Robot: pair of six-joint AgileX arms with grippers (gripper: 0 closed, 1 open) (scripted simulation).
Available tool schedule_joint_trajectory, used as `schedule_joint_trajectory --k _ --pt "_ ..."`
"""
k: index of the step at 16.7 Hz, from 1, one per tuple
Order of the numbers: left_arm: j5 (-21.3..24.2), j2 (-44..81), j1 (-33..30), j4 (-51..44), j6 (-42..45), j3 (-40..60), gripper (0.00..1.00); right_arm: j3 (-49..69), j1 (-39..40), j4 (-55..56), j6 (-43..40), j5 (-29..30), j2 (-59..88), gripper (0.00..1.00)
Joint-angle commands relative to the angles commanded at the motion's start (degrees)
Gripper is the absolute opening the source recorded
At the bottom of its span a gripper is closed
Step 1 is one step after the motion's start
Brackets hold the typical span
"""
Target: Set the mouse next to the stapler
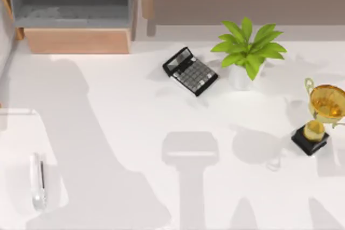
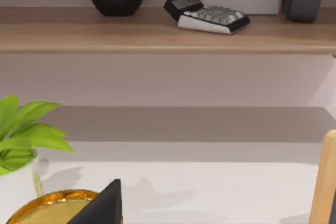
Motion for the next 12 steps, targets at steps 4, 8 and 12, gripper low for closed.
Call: schedule_joint_trajectory --k 4,8,12 --pt "0.0 0.05 -0.17 1.73 -0.11 -1.67 1.0 0.0 0.0 0.0 0.0 0.0 0.0 1.0" --pt "-0.03 -0.27 -0.26 2.8 -0.24 -3.01 1.0 0.0 0.0 0.0 0.0 0.0 0.0 1.0" --pt "-0.01 -0.43 -0.26 4.32 -0.31 -4.25 1.0 0.0 0.0 0.0 0.0 0.0 0.0 1.0"
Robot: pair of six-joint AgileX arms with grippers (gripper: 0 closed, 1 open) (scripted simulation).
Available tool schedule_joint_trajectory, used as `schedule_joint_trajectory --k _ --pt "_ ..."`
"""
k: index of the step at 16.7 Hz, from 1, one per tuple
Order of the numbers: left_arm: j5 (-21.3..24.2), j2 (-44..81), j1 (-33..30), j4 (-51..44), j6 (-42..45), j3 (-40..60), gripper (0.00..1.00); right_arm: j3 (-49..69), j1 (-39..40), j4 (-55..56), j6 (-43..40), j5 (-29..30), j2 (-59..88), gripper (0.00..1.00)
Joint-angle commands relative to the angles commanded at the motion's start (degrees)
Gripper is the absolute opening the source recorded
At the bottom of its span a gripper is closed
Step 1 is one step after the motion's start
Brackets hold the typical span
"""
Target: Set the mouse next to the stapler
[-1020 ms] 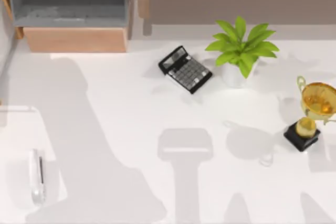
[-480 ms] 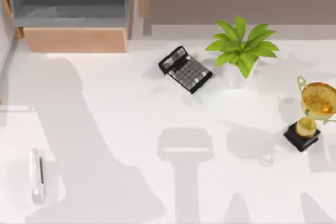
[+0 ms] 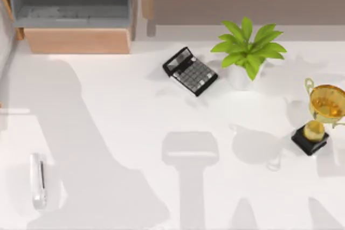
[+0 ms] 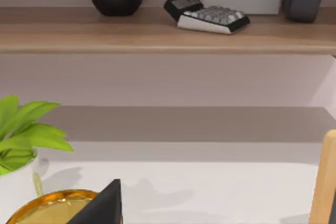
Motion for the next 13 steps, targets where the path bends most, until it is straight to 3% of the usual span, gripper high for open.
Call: schedule_joint_trajectory --k 6,13 --pt "-0.01 0.9 -0.23 1.15 -0.08 -0.63 1.0 0.0 0.0 0.0 0.0 0.0 0.0 1.0" --pt "-0.01 0.9 -0.23 1.15 -0.08 -0.63 0.47 0.0 0.0 0.0 0.0 0.0 0.0 1.0"
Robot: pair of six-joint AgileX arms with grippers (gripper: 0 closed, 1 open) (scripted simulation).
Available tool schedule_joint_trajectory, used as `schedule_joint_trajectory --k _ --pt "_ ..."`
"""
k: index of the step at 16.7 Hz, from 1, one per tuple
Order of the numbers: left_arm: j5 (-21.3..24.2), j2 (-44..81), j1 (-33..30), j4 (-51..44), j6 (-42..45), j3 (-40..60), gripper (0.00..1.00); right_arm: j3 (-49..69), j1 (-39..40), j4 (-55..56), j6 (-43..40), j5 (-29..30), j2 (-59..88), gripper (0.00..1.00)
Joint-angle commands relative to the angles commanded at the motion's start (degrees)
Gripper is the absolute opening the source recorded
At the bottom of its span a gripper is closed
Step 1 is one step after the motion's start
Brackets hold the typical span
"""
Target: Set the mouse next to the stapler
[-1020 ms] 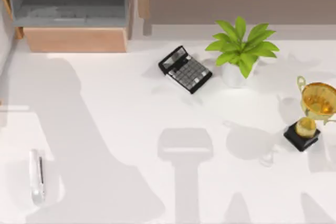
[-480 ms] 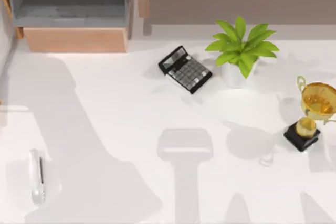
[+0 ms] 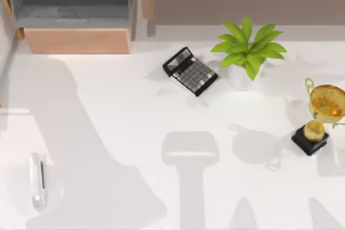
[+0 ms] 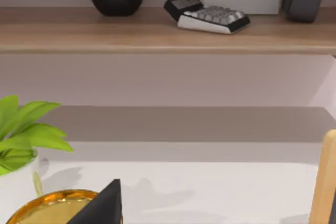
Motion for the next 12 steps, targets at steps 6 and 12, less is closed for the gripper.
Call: schedule_joint_trajectory --k 6,12 --pt "0.0 0.0 0.0 0.0 0.0 0.0 0.02 0.0 0.0 0.0 0.0 0.0 0.0 1.0" --pt "0.0 0.0 0.0 0.0 0.0 0.0 0.0 0.0 0.0 0.0 0.0 0.0 0.0 1.0"
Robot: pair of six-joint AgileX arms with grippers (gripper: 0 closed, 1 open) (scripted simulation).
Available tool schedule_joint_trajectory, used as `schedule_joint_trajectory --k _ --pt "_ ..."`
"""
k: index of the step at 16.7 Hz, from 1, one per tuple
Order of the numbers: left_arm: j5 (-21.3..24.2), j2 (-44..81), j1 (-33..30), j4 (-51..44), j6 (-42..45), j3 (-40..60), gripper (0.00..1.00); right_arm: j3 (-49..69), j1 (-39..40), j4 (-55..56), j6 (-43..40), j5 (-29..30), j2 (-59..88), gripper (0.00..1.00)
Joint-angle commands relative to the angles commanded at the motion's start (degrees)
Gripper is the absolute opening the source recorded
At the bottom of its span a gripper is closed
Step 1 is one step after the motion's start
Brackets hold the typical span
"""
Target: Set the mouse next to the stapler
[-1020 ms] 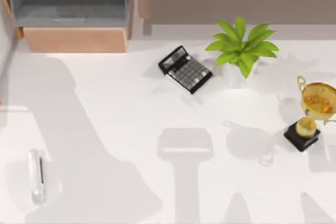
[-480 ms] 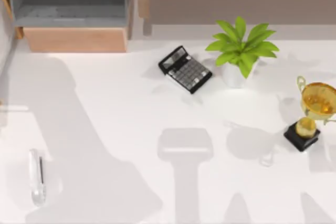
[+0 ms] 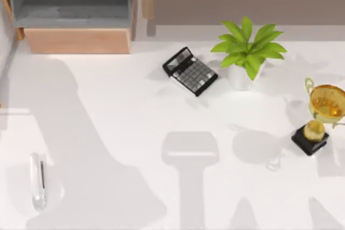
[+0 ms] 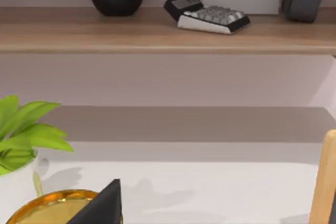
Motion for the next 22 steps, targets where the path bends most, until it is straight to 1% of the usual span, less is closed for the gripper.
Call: schedule_joint_trajectory --k 6,9,13,15,17,22 --pt "0.09 -1.63 0.39 -0.23 -0.82 -0.42 0.0 0.0 0.0 0.0 0.0 0.0 0.0 1.0" --pt "0.18 -6.2 0.74 -0.03 -4.23 -3.66 0.0 0.0 0.0 0.0 0.0 0.0 0.0 1.0" --pt "-0.55 -16.32 -0.46 3.15 -11.49 -10.33 0.0 0.0 0.0 0.0 0.0 0.0 0.0 1.0" --pt "-1.17 -22.08 -2.53 5.57 -15.86 -14.77 0.0 0.0 0.0 0.0 0.0 0.0 0.0 1.0" --pt "-1.82 -27.64 -5.88 8.27 -20.6 -20.24 0.0 0.0 0.0 0.0 0.0 0.0 0.0 1.0" --pt "-3.43 -39.83 -18.09 15.11 -33.2 -37.55 0.0 0.0 0.0 0.0 0.0 0.0 0.0 1.0"
